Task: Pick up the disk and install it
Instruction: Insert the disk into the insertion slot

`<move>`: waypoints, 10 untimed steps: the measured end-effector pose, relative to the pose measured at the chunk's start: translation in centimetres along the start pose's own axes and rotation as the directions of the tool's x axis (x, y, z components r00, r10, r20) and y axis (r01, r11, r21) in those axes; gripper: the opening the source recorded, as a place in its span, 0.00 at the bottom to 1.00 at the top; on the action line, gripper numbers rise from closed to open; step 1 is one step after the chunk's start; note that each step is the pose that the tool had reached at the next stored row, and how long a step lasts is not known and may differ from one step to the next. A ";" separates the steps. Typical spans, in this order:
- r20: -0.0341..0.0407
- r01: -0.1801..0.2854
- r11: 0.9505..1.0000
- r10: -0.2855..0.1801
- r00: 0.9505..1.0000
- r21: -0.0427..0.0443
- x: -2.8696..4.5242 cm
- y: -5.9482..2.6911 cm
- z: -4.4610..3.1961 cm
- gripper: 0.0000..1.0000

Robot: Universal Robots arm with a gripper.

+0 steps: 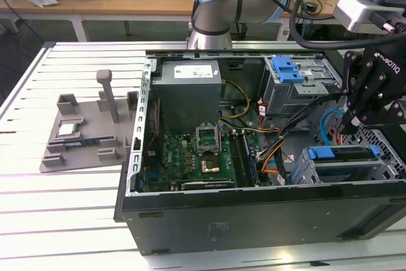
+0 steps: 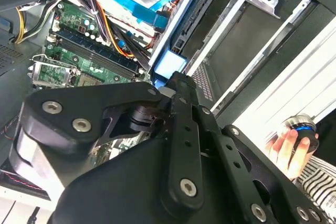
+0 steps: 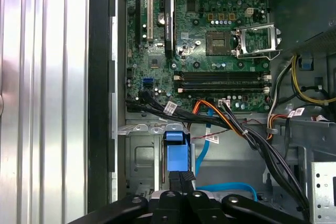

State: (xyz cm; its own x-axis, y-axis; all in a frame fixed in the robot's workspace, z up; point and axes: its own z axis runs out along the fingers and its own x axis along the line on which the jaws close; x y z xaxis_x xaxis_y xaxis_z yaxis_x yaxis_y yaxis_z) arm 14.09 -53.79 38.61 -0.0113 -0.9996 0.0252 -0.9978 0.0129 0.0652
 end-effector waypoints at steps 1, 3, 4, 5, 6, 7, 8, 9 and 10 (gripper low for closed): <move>0.000 0.000 1.000 0.000 1.000 0.000 0.00 0.00 0.01 0.11; 0.000 0.000 1.000 0.000 1.000 0.000 0.00 0.00 0.01 0.11; 0.000 0.000 1.000 0.000 1.000 0.000 0.00 0.00 0.01 0.11; 0.000 0.000 1.000 0.000 1.000 0.000 0.00 0.00 0.02 0.11; 0.000 0.000 1.000 0.000 1.000 0.000 0.00 0.00 0.02 0.11; 0.000 0.000 1.000 0.000 1.000 0.000 0.00 -0.02 0.02 0.11; 0.000 0.000 1.000 0.000 1.000 0.000 -0.03 -0.11 0.03 0.11; 0.000 0.000 1.000 0.000 1.000 0.000 -0.15 -0.34 0.03 0.11; 0.000 0.000 1.000 0.000 1.000 0.000 -0.37 -0.76 -0.02 0.11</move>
State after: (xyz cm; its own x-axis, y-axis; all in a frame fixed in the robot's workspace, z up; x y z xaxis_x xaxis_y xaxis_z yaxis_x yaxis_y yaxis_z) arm 14.86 -53.42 38.58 -0.0109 -0.9996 0.0255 -0.9978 0.0125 0.0652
